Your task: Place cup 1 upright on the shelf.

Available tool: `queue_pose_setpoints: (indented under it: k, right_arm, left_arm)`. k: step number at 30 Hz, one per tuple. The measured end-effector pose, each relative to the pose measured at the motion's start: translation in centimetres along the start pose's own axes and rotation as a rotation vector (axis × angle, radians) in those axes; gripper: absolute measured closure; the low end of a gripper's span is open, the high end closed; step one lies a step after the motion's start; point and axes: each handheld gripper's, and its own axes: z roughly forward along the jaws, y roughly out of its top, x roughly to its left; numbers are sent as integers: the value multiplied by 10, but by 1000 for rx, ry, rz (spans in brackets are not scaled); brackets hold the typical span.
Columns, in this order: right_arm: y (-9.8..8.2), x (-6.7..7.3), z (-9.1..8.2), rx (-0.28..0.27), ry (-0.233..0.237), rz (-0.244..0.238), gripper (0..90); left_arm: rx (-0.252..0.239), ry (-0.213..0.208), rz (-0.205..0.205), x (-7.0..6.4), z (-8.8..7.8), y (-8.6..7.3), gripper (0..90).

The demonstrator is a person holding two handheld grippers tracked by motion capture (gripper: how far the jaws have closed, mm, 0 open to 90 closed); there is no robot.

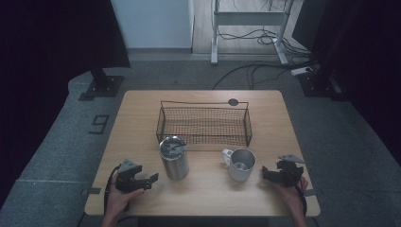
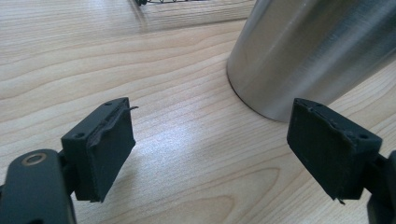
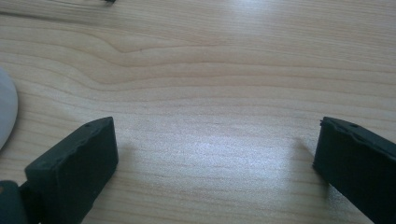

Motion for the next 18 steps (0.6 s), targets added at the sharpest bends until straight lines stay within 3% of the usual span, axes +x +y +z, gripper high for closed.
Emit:
queue_pose_setpoints:
  k: [7, 14, 17, 18]
  right_arm:
    - [0, -2, -1, 1, -21, 26, 0]
    - [-1, -2, -1, -1, -22, 19, 3]
    - [-1, -3, -1, -1, -21, 19, 5]
    - [-1, -3, -1, -3, -21, 21, 8]
  left_arm:
    - [-25, -16, -2, -1, -4, 2, 150]
    - [-55, -53, -27, 1, -6, 4, 155]
    - [-76, -51, -19, 1, -7, 4, 152]
    - [-106, -25, 1, -1, -8, 4, 154]
